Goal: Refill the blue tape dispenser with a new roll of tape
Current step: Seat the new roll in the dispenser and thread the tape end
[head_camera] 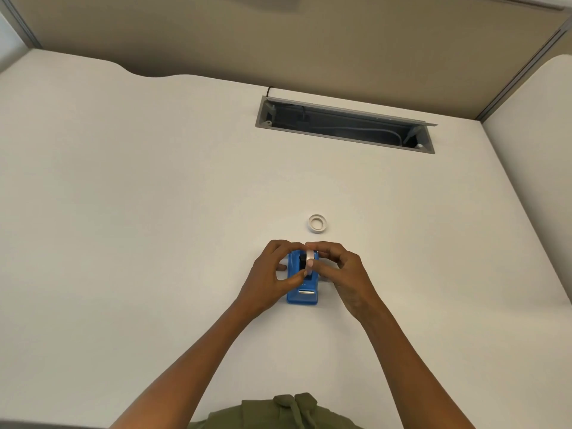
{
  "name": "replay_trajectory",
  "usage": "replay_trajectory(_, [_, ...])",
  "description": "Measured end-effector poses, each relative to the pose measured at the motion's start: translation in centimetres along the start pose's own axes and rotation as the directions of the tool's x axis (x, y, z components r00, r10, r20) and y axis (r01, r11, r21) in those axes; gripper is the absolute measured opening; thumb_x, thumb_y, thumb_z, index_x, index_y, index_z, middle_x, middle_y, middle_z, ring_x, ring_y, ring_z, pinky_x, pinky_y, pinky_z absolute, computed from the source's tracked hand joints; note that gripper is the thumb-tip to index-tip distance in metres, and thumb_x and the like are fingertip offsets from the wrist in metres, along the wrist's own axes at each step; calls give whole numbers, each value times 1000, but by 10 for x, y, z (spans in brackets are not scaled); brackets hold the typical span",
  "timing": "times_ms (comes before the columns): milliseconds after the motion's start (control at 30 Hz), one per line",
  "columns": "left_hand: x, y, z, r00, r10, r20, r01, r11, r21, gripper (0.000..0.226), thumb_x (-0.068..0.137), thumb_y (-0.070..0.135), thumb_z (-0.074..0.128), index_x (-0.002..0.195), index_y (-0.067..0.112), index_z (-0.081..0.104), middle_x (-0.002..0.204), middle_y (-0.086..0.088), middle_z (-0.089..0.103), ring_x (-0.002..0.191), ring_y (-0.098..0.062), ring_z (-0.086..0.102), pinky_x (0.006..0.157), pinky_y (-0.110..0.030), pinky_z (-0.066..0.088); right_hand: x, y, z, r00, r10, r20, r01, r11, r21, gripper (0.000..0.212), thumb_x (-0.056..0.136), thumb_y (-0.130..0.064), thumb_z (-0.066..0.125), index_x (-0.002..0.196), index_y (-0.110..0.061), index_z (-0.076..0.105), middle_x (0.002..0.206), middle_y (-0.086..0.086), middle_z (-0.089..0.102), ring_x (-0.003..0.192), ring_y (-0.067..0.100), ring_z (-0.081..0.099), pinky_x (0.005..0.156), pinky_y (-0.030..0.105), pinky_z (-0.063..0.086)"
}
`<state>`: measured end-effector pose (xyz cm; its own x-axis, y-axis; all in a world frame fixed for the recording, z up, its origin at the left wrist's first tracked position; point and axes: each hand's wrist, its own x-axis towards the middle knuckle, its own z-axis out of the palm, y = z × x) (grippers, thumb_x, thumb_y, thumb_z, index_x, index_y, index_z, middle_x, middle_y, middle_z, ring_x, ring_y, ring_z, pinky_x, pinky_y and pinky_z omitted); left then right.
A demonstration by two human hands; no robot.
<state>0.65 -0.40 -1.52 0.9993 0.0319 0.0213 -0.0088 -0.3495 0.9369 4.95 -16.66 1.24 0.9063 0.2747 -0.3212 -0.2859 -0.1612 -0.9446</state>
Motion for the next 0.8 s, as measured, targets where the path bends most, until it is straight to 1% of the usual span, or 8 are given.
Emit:
replay_trajectory(67, [0, 0, 0, 1000, -3, 0, 3, 1000, -5, 42, 81, 21, 69, 119, 28, 53, 118, 8, 51, 105, -5, 53, 83, -13, 49, 1, -2, 3, 1000, 1, -22, -1, 999, -36, 33, 79, -6, 72, 111, -13, 68, 116, 7, 66, 112, 20, 60, 95, 34, 51])
replay_trajectory(233, [0, 1, -1, 1000, -26, 1, 26, 999, -28, 49, 79, 21, 70, 115, 44, 44, 117, 15, 50, 105, 3, 51, 82, -12, 49, 7, -8, 9, 995, 50, -85, -50, 999, 3, 23, 82, -2, 68, 105, -3, 68, 107, 18, 67, 104, 32, 62, 90, 41, 52])
replay_trajectory(300, [0, 0, 0, 1000, -22, 3, 22, 999, -26, 52, 79, 22, 70, 115, 47, 42, 118, 17, 49, 108, 1, 52, 83, -14, 50, 11, -9, 10, 993, 62, -100, -61, 998, 13, 20, 83, -4, 67, 103, 0, 68, 105, 22, 68, 95, 29, 63, 81, 35, 53])
replay_trajectory(367, [-1, -1, 0, 1000, -9, 8, 9, 1000, -15, 55, 79, 22, 70, 113, 53, 40, 116, 22, 48, 109, 2, 51, 84, -15, 50, 14, -10, 9, 993, 74, -95, -73, 997, 19, 19, 83, -6, 68, 101, 1, 69, 100, 19, 70, 89, 23, 63, 72, 26, 51])
replay_trajectory(467, [-1, -1, 0, 1000, 6, 8, -6, 1000, -2, 55, 80, 23, 69, 112, 57, 40, 114, 27, 46, 108, 4, 50, 84, -15, 50, 16, -9, 7, 992, 99, -76, -95, 994, 49, 18, 82, -10, 70, 98, -2, 72, 90, 11, 71, 85, 19, 63, 72, 26, 50])
replay_trajectory(567, [0, -1, 0, 1000, 10, -1, -10, 1000, -6, 49, 82, 27, 67, 116, 53, 43, 117, 16, 50, 108, 0, 51, 84, -15, 50, 17, -7, 6, 991, 98, -89, -93, 994, 55, 18, 83, -15, 70, 97, -4, 72, 92, 8, 72, 88, 19, 64, 74, 30, 51])
replay_trajectory(667, [-1, -1, 1, 1000, 4, 3, -4, 1000, -2, 40, 84, 25, 66, 120, 36, 52, 117, 9, 51, 107, -4, 53, 86, -21, 51, 12, -7, 1, 997, 83, -8, -83, 994, 65, 21, 84, -20, 70, 102, -10, 72, 106, 6, 72, 98, 18, 64, 75, 28, 49])
replay_trajectory(800, [-1, 1, 0, 1000, 5, -1, -5, 1000, -14, 38, 84, 22, 66, 120, 28, 55, 115, 7, 51, 105, -6, 53, 83, -15, 50, 6, -6, -4, 996, 49, 79, -50, 999, 4, 27, 80, -12, 73, 105, -19, 72, 114, 8, 66, 98, 15, 61, 73, 23, 49])
